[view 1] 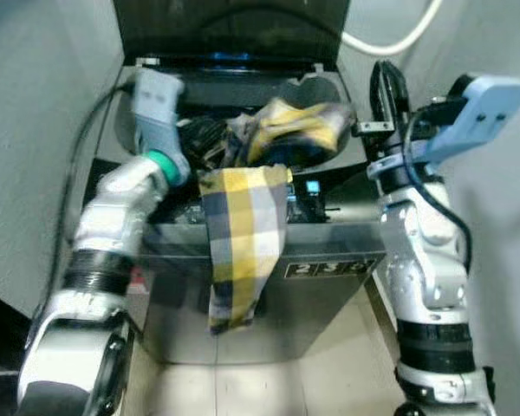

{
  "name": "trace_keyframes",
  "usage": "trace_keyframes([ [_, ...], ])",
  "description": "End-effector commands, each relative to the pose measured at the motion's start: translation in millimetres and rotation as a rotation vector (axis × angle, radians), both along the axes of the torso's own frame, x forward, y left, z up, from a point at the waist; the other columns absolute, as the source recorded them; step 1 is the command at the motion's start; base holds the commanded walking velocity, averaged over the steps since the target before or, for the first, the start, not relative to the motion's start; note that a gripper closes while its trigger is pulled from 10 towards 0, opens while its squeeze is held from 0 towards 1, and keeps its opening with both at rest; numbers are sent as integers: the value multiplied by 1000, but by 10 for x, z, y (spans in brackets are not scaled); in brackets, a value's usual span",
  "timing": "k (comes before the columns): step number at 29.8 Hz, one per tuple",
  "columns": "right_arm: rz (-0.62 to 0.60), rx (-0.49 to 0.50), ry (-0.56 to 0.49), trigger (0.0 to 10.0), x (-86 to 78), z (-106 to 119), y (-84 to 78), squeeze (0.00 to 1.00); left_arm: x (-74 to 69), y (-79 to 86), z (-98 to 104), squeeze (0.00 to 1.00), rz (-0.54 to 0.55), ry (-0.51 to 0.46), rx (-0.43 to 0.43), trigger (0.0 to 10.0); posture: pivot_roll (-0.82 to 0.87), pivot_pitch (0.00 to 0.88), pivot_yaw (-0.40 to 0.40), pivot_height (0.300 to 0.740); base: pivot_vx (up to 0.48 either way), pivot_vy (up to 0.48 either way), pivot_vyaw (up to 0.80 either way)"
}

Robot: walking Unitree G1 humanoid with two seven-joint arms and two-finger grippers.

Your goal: Clothes washing

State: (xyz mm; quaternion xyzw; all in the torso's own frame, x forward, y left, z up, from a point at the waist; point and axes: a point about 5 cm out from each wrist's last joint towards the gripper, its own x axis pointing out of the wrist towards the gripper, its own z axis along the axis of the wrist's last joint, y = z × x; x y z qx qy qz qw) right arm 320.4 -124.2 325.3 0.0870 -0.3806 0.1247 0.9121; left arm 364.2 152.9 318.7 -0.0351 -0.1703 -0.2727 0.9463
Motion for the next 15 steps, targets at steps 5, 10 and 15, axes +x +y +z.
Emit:
trace_keyframes([
  [5, 27, -3, 9, 10000, 10, -18, 31, 0, -617, 26, -24, 0, -208, -88, 74, 10000, 88, 150, -28, 731, 0, 0, 0],
  [10, 44, -4, 22, 10000, 30, -50, 62, 0, -801, 31, -219, 0, -189, -45, 227, 10000, 103, 148, -35, 731, 0, 0, 0],
  [15, 50, -5, 23, 10000, 37, -60, 75, 0, -813, 74, -466, 0, -174, 60, 380, 10000, 106, 149, -36, 731, 0, 0, 0],
])
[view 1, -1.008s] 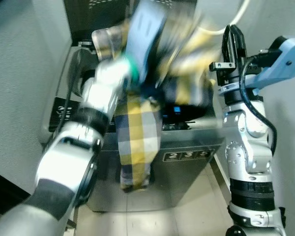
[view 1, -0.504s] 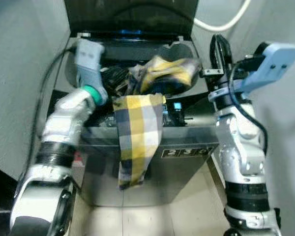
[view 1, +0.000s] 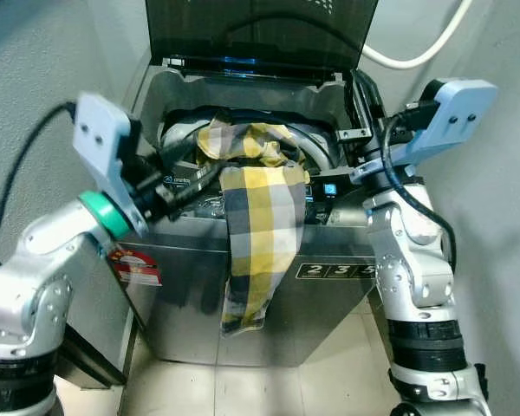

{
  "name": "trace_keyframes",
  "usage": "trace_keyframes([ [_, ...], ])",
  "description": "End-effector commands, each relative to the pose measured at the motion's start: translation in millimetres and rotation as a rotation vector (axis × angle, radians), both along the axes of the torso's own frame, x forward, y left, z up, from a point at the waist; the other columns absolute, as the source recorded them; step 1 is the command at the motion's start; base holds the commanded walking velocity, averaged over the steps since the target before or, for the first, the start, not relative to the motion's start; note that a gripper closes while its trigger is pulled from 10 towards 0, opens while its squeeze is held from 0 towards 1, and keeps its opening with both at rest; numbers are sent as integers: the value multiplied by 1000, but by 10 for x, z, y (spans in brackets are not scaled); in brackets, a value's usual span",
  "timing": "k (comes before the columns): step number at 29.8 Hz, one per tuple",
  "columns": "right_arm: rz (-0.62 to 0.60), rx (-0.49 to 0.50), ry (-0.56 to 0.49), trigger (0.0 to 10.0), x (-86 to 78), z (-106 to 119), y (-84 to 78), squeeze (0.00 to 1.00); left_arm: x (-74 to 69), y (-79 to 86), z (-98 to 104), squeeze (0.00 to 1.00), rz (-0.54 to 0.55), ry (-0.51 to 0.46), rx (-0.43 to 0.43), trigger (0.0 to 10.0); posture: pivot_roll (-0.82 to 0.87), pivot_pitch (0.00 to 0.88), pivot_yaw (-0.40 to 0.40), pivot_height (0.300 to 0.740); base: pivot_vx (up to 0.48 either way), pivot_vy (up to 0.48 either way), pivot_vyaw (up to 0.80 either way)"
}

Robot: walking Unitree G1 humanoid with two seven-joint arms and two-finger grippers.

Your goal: Clothes washing

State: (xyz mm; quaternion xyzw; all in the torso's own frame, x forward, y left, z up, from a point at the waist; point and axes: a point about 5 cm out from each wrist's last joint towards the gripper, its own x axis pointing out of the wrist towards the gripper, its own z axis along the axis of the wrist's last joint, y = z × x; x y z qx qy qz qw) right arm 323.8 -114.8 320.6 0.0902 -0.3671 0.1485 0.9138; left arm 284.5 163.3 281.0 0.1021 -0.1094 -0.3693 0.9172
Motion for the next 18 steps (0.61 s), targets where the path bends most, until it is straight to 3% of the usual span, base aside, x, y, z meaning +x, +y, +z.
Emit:
trace_keyframes([
  [1, 2, 11, 1, 10000, 3, -13, -19, 0, -16, -30, -89, 0, -12, 34, 57, 10000, 106, 149, -36, 731, 0, 0, 0],
  [3, 4, 12, 3, 10000, 10, -18, -18, 0, -13, -1, -244, 0, -40, 61, 195, 10000, 108, 152, -38, 731, 0, 0, 0],
  [5, 4, 12, 3, 10000, 10, -18, -18, 0, -13, -1, -244, 0, -40, 61, 195, 10000, 108, 152, -38, 731, 0, 0, 0],
  [7, 8, 12, 6, 10000, 13, -28, -9, 0, 44, -31, -309, 0, -113, -21, 330, 10000, 106, 156, -38, 731, 0, 0, 0],
  [9, 8, 12, 6, 10000, 13, -28, -9, 0, 44, -31, -309, 0, -113, -21, 330, 10000, 106, 156, -38, 731, 0, 0, 0],
  [10, 10, 12, 7, 10000, 13, -31, -2, 0, 94, -70, -311, 0, -125, -85, 392, 10000, 106, 156, -38, 731, 0, 0, 0],
  [14, 10, 11, 6, 10000, 8, -32, 1, 0, 146, -137, -289, 0, -150, -140, 436, 10000, 106, 156, -38, 731, 0, 0, 0],
  [18, 1, 11, 5, 10000, -5, -38, -17, 0, 262, -230, -326, 0, -200, -203, 588, 10000, 76, 155, -26, 731, 0, 0, 0],
])
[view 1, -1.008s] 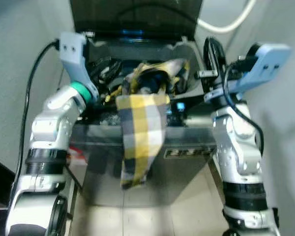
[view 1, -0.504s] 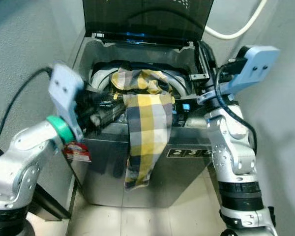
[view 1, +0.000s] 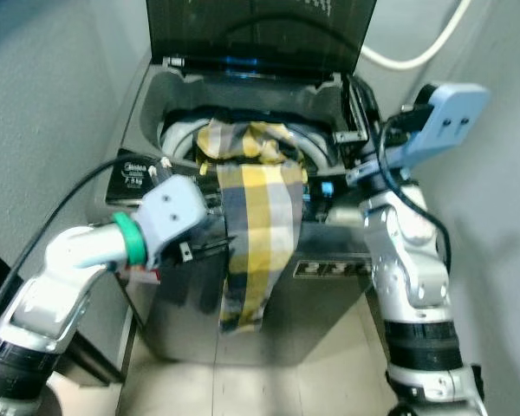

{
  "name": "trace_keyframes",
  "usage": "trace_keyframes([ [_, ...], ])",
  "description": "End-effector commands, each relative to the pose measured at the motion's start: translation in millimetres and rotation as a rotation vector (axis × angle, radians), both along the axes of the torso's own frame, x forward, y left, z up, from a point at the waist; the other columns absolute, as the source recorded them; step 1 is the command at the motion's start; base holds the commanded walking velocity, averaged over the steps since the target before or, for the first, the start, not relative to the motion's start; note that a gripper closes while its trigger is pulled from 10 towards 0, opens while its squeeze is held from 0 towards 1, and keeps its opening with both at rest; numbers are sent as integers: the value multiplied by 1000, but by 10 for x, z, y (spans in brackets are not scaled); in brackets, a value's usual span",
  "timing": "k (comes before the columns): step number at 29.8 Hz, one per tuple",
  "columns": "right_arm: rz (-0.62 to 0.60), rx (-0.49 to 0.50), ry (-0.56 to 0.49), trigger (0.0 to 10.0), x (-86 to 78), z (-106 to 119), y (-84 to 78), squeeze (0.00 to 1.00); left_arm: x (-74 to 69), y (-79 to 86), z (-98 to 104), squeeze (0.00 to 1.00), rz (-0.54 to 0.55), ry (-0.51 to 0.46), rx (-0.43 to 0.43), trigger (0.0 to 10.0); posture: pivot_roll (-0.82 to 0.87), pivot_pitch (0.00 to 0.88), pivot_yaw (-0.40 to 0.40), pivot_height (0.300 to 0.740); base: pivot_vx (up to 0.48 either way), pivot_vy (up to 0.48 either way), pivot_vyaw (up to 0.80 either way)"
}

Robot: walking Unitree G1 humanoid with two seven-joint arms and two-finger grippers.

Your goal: Clothes washing

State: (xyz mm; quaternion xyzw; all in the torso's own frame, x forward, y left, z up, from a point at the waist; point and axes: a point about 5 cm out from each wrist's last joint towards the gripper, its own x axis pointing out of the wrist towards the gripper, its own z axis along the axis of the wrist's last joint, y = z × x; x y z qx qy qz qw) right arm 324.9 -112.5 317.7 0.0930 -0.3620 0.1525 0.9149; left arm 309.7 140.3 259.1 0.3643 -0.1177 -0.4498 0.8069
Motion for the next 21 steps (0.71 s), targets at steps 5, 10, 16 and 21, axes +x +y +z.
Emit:
trace_keyframes([
  [5, -10, 9, -6, 10000, -21, -13, -41, 0, 86, -89, -164, 0, -35, -39, 191, 10000, 74, 155, -26, 731, 0, 0, 0],
  [10, -9, 8, -7, 10000, -17, -10, -35, 0, 121, -91, -269, 0, -64, 1, 219, 10000, 71, 153, -28, 731, 0, 0, 0],
  [16, -9, 7, -6, 10000, -16, -9, -36, 0, 179, -62, -323, 0, -49, -36, 269, 8667, 71, 153, -28, 731, 0, 0, 0],
  [21, -4, 7, -5, 10000, -10, -5, -27, 0, 263, -17, -354, 0, -7, -94, 293, 0, 76, 158, -36, 731, 0, 0, 0],
])
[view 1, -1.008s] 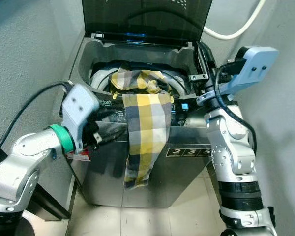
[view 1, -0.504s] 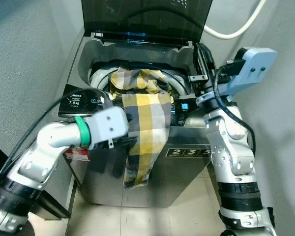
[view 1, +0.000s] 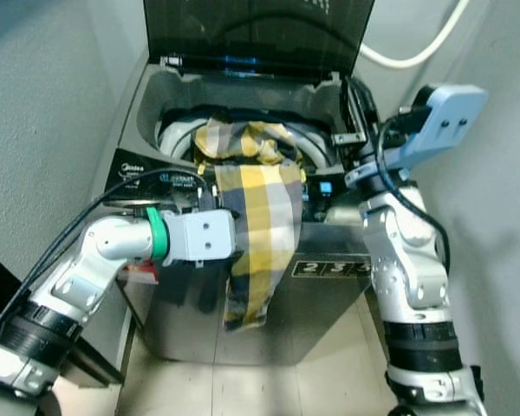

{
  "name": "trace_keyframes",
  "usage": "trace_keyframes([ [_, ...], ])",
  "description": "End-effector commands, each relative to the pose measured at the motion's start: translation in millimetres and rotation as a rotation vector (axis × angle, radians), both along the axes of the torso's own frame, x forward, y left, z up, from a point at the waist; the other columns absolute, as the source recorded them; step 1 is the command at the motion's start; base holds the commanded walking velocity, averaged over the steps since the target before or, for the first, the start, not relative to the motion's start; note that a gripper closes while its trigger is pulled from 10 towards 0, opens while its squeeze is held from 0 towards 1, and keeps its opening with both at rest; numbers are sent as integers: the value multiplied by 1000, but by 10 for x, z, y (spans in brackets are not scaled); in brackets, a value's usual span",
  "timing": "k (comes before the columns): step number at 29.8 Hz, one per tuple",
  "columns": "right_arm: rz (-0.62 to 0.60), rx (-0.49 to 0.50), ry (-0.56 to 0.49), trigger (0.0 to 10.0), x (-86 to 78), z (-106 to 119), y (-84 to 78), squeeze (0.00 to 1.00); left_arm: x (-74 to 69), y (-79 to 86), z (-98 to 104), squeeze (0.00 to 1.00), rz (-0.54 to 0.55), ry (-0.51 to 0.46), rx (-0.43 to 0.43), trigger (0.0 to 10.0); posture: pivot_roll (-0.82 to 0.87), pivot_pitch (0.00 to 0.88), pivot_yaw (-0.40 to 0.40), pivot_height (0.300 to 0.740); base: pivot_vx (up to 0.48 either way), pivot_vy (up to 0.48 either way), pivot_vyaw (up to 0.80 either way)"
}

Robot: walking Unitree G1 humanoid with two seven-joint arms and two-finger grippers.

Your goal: Clothes washing

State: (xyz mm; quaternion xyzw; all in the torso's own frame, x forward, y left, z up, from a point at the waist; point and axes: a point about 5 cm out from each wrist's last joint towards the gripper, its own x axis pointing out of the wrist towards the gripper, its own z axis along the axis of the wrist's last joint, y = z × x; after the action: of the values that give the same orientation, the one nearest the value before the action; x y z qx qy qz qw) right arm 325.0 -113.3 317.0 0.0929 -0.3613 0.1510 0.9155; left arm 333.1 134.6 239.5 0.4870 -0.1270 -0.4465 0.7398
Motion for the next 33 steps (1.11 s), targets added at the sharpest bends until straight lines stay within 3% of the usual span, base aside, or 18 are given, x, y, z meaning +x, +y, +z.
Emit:
trace_keyframes([
  [1, 0, 7, -7, 10000, -9, 3, -17, 0, 42, 52, -167, 0, 48, 38, 47, 0, 76, 158, -36, 731, 0, 0, 0],
  [16, -2, 8, -5, 10000, -5, 4, -22, 0, 92, 50, -109, 0, 54, -23, 1, 0, 74, 160, -36, 731, 0, 0, 0],
  [18, -3, 8, -7, 10000, -12, 6, -23, 0, 128, 9, 6, 0, 48, -90, -60, 0, 74, 160, -36, 731, 0, 0, 0],
  [20, -3, 8, -7, 10000, -12, 6, -23, 0, 128, 9, 6, 0, 48, -90, -60, 0, 74, 160, -36, 731, 0, 0, 0],
  [21, -4, 9, -8, 10000, -14, 7, -24, 0, 165, -21, 103, 0, 56, -149, -101, 0, 74, 160, -36, 731, 0, 0, 0],
  [22, -4, 9, -9, 10000, -16, 10, -23, 0, 243, -40, 279, 0, 95, -244, -154, 863, 64, 162, -33, 731, 0, 0, 0],
  [24, -4, 9, -9, 10000, -16, 10, -23, 0, 243, -40, 279, 0, 95, -244, -154, 863, 64, 162, -33, 731, 0, 0, 0],
  [25, -4, 9, -10, 10000, -19, 13, -22, 0, 340, -20, 491, 0, 159, -351, -207, 10000, 60, 165, -32, 731, 0, 0, 0],
  [26, -4, 9, -10, 10000, -19, 13, -22, 0, 340, -20, 491, 0, 159, -351, -207, 10000, 60, 165, -32, 731, 0, 0, 0],
  [27, -5, 9, -11, 10000, -23, 18, -20, 0, 435, 43, 711, 0, 242, -453, -244, 10000, 52, 170, -31, 731, 0, 0, 0],
  [28, -5, 9, -11, 10000, -23, 18, -20, 0, 435, 43, 711, 0, 242, -453, -244, 10000, 52, 170, -31, 731, 0, 0, 0],
  [30, -11, 8, -14, 10000, -44, 30, -29, 0, 553, 243, 1317, 0, 420, -720, -285, 10000, 35, 184, -22, 731, 0, 0, 0],
  [31, -14, 8, -15, 10000, -54, 32, -35, 0, 538, 312, 1586, 0, 485, -875, -279, 10000, 34, 185, -20, 731, 0, 0, 0],
  [32, -14, 8, -15, 10000, -54, 32, -35, 0, 538, 312, 1586, 0, 485, -875, -279, 10000, 34, 185, -20, 731, 0, 0, 0],
  [33, -18, 8, -16, 10000, -66, 31, -40, 0, 489, 356, 1835, 0, 530, -1027, -275, 10000, 24, 192, -11, 731, 0, 0, 0],
])
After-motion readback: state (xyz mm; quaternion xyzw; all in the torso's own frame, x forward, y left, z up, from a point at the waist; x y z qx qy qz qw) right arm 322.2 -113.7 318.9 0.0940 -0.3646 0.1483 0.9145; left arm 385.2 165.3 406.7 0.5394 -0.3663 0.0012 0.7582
